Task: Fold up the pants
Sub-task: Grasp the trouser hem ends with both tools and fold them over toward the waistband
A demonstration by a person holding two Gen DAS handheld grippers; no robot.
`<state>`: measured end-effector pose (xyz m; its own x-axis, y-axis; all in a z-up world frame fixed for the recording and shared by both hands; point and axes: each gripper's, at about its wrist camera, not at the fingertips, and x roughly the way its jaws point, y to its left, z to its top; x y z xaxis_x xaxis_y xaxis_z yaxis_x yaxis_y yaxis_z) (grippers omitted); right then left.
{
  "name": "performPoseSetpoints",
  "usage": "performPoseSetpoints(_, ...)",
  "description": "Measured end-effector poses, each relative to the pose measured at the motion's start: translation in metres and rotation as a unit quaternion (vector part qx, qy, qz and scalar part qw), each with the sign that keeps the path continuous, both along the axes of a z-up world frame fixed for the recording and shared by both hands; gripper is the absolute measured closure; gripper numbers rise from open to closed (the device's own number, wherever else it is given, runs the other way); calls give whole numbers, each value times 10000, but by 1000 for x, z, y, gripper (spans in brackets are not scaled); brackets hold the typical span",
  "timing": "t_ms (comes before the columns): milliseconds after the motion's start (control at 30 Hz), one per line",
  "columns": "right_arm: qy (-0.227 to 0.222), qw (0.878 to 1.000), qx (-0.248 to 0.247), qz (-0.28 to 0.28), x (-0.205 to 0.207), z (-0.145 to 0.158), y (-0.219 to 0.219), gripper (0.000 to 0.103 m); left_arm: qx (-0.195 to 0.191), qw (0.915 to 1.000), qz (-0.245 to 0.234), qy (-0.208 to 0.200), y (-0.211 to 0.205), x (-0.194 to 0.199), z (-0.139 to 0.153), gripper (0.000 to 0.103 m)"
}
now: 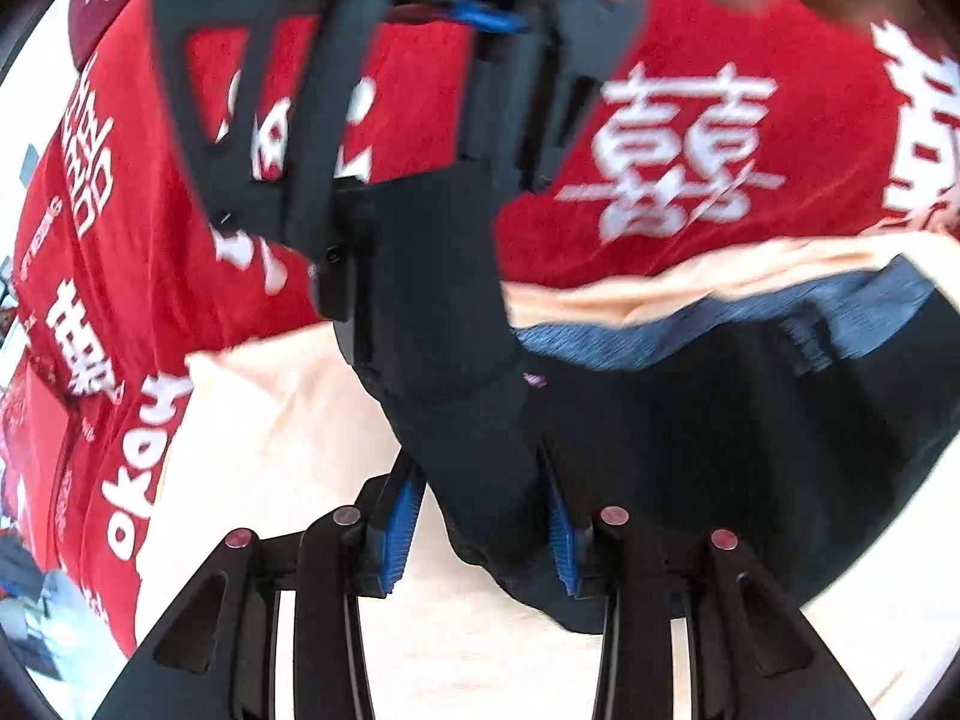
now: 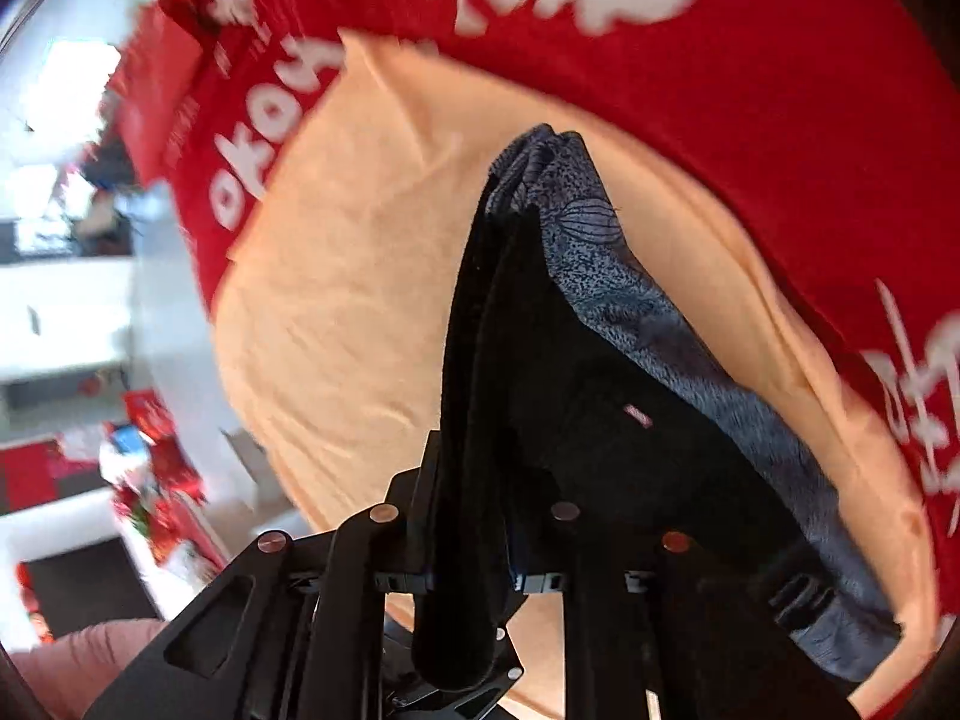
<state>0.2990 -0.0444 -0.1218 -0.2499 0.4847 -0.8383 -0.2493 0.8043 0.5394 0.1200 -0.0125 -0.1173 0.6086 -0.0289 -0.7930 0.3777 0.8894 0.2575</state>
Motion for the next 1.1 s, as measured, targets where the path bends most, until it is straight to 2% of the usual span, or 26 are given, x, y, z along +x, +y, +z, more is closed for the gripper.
performPoseSetpoints(200, -482, 9915, 752, -944, -32, 47, -102, 84, -256, 9980, -564, -115, -56, -18, 45, 65)
performPoseSetpoints(300, -655, 9806, 1062, -1510, -63, 58, -164, 84, -348, 9949, -943, -116, -96, -34, 61, 65)
performPoseSetpoints(433, -789, 9679, 1219, -2052, -95, 60, -224, 84, -346, 9895, -1406, -3, -152, -53, 67, 65)
performPoseSetpoints(600, -746, 9501, 1314, -2731, -140, 42, -304, 84, -126, 9792, -2018, 164, -227, -82, 55, 65)
performPoseSetpoints(733, -587, 9370, 1349, -3168, -168, 10, -356, 84, 100, 9693, -2434, 325, -278, -103, 31, 64)
performPoseSetpoints(833, -421, 9333, 1276, -3331, -178, -20, -391, 83, 303, 9654, -2529, 561, -306, -111, 3, 64)
performPoseSetpoints(933, -189, 9285, 1280, -3481, -184, -58, -406, 83, 528, 9656, -2422, 782, -314, -113, -22, 64)
performPoseSetpoints(1100, -147, 9211, 1553, -3566, -188, -87, -414, 83, 616, 9697, -2191, 884, -306, -107, -34, 24)
